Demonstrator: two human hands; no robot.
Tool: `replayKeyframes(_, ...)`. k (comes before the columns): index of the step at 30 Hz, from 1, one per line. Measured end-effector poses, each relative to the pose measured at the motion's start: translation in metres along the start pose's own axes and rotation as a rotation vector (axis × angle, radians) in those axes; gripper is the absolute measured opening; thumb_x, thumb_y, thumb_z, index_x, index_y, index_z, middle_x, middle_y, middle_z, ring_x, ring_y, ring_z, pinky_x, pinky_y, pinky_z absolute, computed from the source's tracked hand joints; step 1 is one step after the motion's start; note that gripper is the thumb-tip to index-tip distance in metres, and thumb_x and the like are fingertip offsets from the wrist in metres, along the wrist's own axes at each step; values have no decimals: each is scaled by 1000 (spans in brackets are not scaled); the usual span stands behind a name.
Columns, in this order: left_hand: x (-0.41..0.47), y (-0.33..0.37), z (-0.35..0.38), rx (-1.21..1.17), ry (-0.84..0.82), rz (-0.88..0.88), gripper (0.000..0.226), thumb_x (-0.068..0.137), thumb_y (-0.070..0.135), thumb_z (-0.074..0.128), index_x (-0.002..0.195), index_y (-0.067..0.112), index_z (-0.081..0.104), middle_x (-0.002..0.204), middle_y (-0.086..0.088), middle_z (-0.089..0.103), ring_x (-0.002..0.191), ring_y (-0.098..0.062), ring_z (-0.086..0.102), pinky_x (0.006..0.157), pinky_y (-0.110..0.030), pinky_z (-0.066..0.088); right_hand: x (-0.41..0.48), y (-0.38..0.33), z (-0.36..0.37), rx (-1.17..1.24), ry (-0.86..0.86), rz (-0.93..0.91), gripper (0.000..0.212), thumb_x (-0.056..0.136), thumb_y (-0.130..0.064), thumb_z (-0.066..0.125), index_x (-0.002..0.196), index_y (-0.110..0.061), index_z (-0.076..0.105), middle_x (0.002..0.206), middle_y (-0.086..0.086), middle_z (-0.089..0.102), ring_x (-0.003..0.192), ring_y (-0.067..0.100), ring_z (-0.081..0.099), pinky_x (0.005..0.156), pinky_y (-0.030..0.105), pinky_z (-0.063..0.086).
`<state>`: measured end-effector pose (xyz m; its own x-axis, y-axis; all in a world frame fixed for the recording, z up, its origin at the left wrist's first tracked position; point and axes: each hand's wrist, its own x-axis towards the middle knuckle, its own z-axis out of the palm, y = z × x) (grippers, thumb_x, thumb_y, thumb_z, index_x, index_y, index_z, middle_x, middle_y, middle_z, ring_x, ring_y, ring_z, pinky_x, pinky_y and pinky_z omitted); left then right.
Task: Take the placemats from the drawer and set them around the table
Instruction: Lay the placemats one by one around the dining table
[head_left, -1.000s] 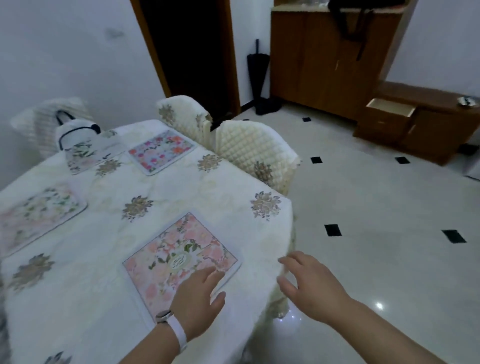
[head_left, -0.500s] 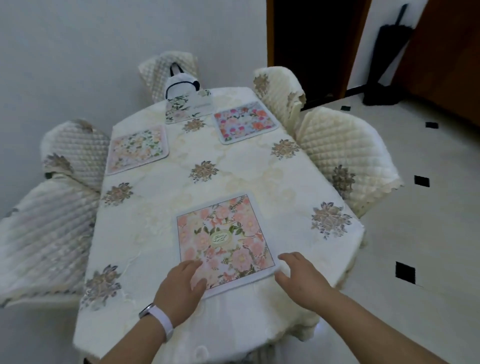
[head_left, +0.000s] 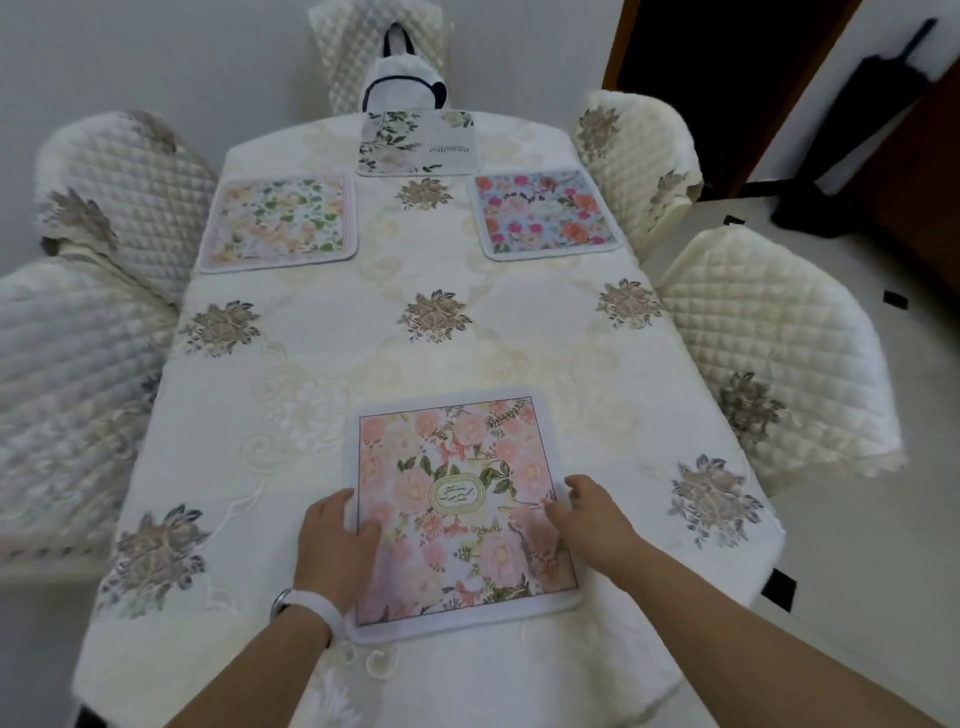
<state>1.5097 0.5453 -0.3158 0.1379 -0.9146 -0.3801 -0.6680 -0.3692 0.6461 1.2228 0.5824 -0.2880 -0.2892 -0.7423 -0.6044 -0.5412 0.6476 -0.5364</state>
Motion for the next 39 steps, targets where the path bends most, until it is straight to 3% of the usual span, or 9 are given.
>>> replayKeyframes(5, 12, 6, -5, -177, 8, -145, 55, 90, 17, 63, 140, 7, 42, 122, -13, 55, 96, -23, 58, 80, -31, 45, 18, -12, 6, 119, 62, 115, 65, 85, -37, 59, 141, -10, 42, 133, 13, 53, 116, 31, 56, 100, 46, 48)
replayKeyframes(8, 19, 8, -11, -221, 14, -185, 43, 90, 14, 61, 131, 8, 48, 105, -7, 57, 73, -12, 57, 58, -25, 41, 25, -14, 3, 192, 67, 156, 15, 93, -19, 57, 103, -8, 53, 89, 4, 56, 78, 14, 58, 71, 32, 49)
replayKeyframes(10, 21, 7, -12, -247, -15, -188, 29, 91, 12, 60, 119, 13, 54, 99, -5, 62, 71, -12, 57, 55, -24, 40, 30, -11, 2, 163, 57, 154, 14, 93, -18, 57, 94, -5, 56, 87, 6, 58, 67, 13, 51, 60, 28, 40)
replayKeyframes(12, 20, 6, -10, -267, -34, -166, 20, 92, 12, 59, 111, 16, 53, 95, -5, 64, 73, -17, 60, 55, -25, 42, 29, -10, 3, 180, 40, 150, 11, 92, -17, 58, 96, -6, 58, 90, 7, 61, 69, 14, 52, 58, 26, 38)
replayKeyframes(20, 14, 19, 7, -367, -50, -70, 29, 94, 8, 52, 123, 15, 52, 99, -2, 64, 80, -18, 62, 60, -26, 45, 13, -4, -3, 229, 106, 103, 8, 90, -11, 54, 98, -13, 54, 94, 7, 62, 80, 19, 60, 58, 27, 46)
replayKeyframes(27, 9, 71, 27, -464, -146, 35, 26, 95, 5, 49, 114, 22, 51, 97, 7, 63, 81, -11, 62, 59, -23, 44, -1, 11, -59, 199, 239, 77, 10, 92, -11, 54, 102, -12, 54, 94, 4, 62, 82, 16, 60, 60, 29, 47)
replayKeyframes(31, 8, 103, 46, -476, -216, 46, 30, 93, 1, 45, 114, 21, 53, 99, 3, 64, 82, -19, 63, 59, -26, 45, 2, 25, -95, 158, 309, 80, 10, 91, -13, 56, 100, -11, 53, 94, 8, 62, 83, 23, 61, 68, 35, 51)
replayKeyframes(34, 8, 126, 61, -468, -235, 71, 30, 92, 1, 45, 112, 22, 53, 100, 0, 65, 80, -21, 63, 58, -27, 45, 11, 37, -117, 161, 331, 95, 10, 92, -14, 56, 100, -10, 54, 96, 11, 63, 84, 26, 62, 65, 34, 52)
replayKeyframes(39, 13, 159, 90, -450, -242, 51, 32, 92, 2, 45, 117, 21, 52, 98, 2, 65, 78, -23, 65, 57, -27, 46, 40, 58, -149, 178, 330, 89, 12, 88, -16, 59, 99, -12, 55, 96, 11, 66, 86, 30, 67, 78, 50, 58)
